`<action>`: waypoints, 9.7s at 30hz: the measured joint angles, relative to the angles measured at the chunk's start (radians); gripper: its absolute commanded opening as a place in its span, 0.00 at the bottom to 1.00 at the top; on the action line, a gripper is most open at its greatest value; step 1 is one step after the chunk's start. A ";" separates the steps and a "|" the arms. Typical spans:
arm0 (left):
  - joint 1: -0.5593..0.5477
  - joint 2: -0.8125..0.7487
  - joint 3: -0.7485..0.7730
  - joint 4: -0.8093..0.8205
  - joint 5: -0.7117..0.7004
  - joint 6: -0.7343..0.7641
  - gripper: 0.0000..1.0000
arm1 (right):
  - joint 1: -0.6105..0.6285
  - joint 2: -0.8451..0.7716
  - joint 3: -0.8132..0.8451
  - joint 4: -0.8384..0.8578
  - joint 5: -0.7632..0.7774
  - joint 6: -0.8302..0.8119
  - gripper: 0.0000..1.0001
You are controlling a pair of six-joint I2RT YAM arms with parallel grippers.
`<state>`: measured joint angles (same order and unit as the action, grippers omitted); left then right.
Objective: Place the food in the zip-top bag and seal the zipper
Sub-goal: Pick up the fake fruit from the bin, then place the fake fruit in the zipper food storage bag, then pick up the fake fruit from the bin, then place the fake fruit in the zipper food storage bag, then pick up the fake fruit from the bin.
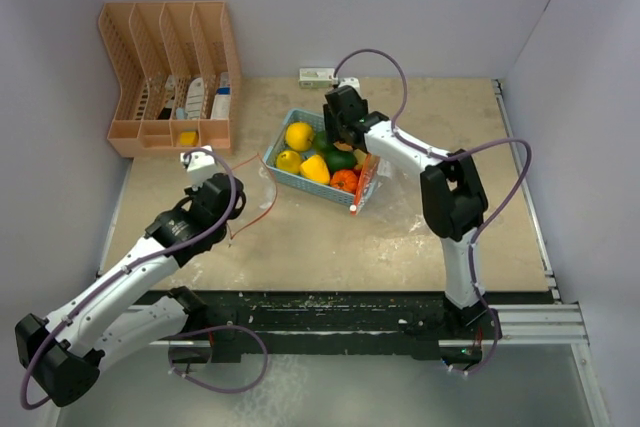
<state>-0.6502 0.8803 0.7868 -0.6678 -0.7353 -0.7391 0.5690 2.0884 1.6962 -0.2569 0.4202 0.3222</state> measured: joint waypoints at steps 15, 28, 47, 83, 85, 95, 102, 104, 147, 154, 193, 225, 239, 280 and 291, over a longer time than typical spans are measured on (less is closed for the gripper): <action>0.000 0.008 0.000 0.001 -0.001 0.002 0.00 | 0.058 -0.443 -0.278 0.042 -0.240 0.015 0.39; 0.000 0.030 -0.006 0.015 0.001 0.022 0.00 | 0.352 -0.629 -0.528 0.429 -0.599 0.240 0.38; 0.000 -0.100 0.042 -0.009 0.069 0.024 0.00 | 0.434 -0.360 -0.436 0.477 -0.322 0.344 1.00; 0.000 -0.134 0.002 -0.038 0.055 0.018 0.00 | 0.147 -0.286 -0.360 -0.080 -0.071 0.285 0.99; 0.000 -0.136 0.002 -0.043 0.055 0.019 0.00 | 0.145 -0.274 -0.368 -0.093 -0.071 0.284 1.00; 0.000 -0.157 0.002 -0.062 0.055 0.021 0.00 | 0.132 -0.225 -0.387 -0.068 -0.071 0.275 0.95; 0.000 -0.180 0.002 -0.082 0.050 0.025 0.00 | 0.123 -0.168 -0.376 -0.027 -0.072 0.265 0.56; 0.000 -0.183 0.003 -0.089 0.049 0.025 0.00 | 0.122 -0.171 -0.376 -0.027 -0.072 0.262 0.45; 0.000 -0.156 0.003 -0.073 0.055 0.024 0.00 | 0.387 -0.356 -0.417 0.706 -0.538 0.517 0.23; 0.000 -0.148 0.003 -0.073 0.058 0.020 0.00 | 0.388 -0.371 -0.406 0.725 -0.500 0.573 0.23; 0.000 -0.159 -0.031 -0.052 0.077 -0.010 0.00 | 0.483 -0.369 -0.417 0.563 -0.254 0.541 1.00; 0.000 -0.188 -0.018 -0.073 0.076 -0.008 0.00 | 0.197 -0.211 -0.203 -0.035 -0.091 0.293 1.00; 0.000 -0.193 -0.018 -0.078 0.076 -0.002 0.00 | 0.186 -0.051 -0.150 -0.032 -0.112 0.247 0.99; 0.000 -0.239 -0.010 -0.105 0.084 0.003 0.00 | 0.114 0.007 0.002 -0.156 0.081 0.461 0.90; 0.000 -0.237 -0.010 -0.104 0.095 0.017 0.00 | 0.098 0.075 -0.059 -0.101 0.037 0.461 0.66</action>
<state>-0.6502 0.6430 0.7765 -0.7715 -0.6407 -0.7219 0.6666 2.1635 1.6371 -0.3584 0.4576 0.7830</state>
